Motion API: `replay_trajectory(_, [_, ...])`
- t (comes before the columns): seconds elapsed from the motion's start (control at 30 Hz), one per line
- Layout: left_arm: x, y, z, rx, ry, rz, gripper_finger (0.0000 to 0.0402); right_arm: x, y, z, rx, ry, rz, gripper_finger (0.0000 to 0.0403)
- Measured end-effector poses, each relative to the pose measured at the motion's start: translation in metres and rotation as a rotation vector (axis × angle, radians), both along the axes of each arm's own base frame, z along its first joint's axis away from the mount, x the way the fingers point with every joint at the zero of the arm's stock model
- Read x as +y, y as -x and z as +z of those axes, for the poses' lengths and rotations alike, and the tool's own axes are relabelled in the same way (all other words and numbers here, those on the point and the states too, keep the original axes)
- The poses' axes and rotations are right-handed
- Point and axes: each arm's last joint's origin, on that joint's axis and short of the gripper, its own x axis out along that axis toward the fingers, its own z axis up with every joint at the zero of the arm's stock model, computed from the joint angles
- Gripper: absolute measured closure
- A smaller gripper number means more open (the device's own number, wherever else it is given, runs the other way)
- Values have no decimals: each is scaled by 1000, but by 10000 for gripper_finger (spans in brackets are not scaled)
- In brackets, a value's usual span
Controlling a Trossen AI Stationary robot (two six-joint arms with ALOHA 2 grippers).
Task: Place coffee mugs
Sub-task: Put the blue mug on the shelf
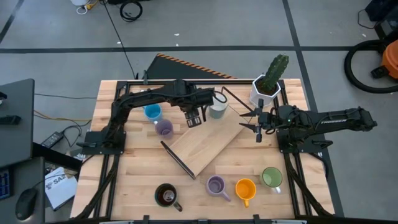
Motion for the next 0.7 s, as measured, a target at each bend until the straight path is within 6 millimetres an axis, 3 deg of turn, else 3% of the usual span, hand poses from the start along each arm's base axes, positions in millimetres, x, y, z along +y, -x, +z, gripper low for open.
replay_trajectory(0.33, [3, 16, -37, 119, -41, 36, 234, 0, 0, 1, -12, 12, 11, 234])
replay_trajectory(0.7, [25, 86, -39, -75, -30, 233, 247, 1, -1, 5, -49, 45, 29, 234])
